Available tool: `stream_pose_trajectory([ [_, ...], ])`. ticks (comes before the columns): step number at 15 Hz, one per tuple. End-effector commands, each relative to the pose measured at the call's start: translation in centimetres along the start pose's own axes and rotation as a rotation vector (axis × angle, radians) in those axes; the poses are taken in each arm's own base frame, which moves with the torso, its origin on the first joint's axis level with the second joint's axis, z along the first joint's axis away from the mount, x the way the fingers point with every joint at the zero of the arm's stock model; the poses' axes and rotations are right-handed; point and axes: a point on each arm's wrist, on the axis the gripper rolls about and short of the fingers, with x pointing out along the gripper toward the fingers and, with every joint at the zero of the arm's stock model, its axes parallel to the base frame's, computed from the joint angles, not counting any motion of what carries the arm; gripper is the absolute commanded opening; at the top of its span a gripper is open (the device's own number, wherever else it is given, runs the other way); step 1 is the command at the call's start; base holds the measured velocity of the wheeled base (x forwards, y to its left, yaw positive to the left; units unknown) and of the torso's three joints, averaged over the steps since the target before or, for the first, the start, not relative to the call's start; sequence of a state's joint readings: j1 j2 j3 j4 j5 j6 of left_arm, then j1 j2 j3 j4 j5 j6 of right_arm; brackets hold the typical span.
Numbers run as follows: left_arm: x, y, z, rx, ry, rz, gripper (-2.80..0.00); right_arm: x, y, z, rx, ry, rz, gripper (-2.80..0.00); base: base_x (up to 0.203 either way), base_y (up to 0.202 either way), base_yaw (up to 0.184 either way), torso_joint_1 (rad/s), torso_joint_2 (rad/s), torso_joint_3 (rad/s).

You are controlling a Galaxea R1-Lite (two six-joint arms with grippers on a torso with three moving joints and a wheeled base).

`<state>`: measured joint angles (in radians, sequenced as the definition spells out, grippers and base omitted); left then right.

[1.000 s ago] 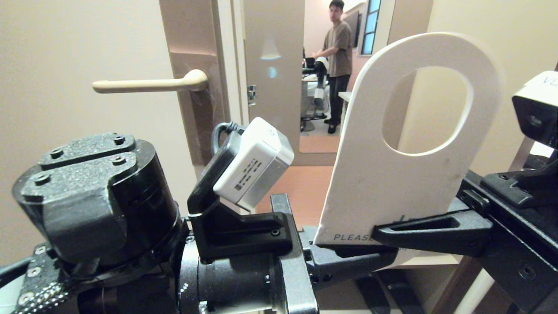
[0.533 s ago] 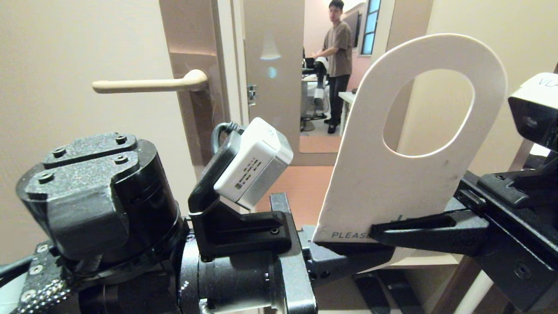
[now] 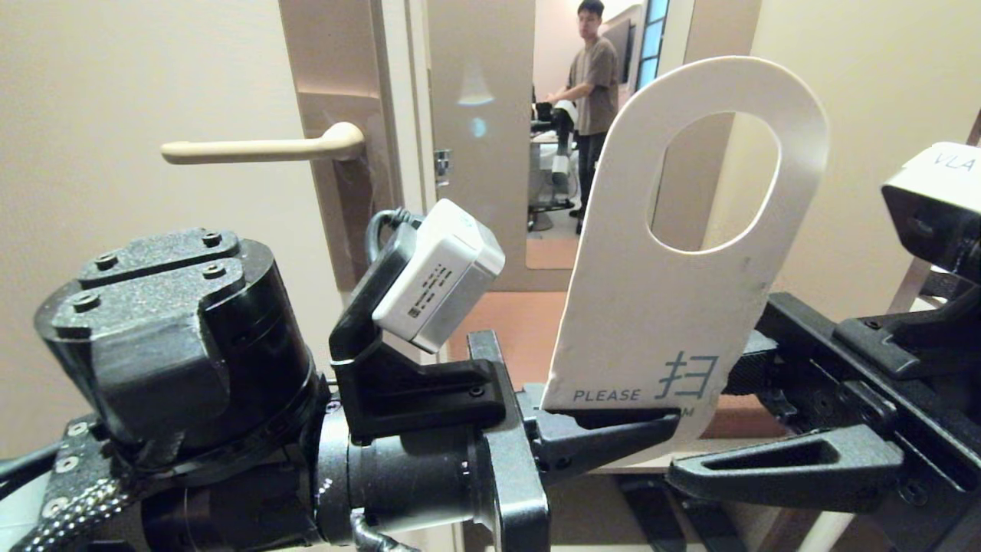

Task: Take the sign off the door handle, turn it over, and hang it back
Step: Hand it to the other hand

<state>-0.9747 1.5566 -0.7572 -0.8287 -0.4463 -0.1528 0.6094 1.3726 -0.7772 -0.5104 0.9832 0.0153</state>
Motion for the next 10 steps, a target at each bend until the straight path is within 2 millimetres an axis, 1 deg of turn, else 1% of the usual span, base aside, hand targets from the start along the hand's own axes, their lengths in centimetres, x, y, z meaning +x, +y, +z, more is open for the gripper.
stream_pose_trajectory([
  [1,0.0,-0.1,0.0,0.001,-0.001,-0.007,-2.8,0.0,0.0,0.0,-0.002,-0.001,0.003,0.0,0.0,0.0,0.0,0.0,0.0,0.0],
  [6,-0.4,-0.1,0.0,-0.001,-0.002,-0.003,-2.8,-0.1,0.0,0.2,-0.012,-0.009,-0.034,0.0,0.0,0.0,0.0,0.0,0.0,0.0],
  [10,-1.6,0.1,0.0,-0.006,-0.007,0.024,-2.8,-0.5,0.3,-0.1,-0.009,-0.008,-0.062,0.0,0.0,0.0,0.0,0.0,0.0,0.0],
])
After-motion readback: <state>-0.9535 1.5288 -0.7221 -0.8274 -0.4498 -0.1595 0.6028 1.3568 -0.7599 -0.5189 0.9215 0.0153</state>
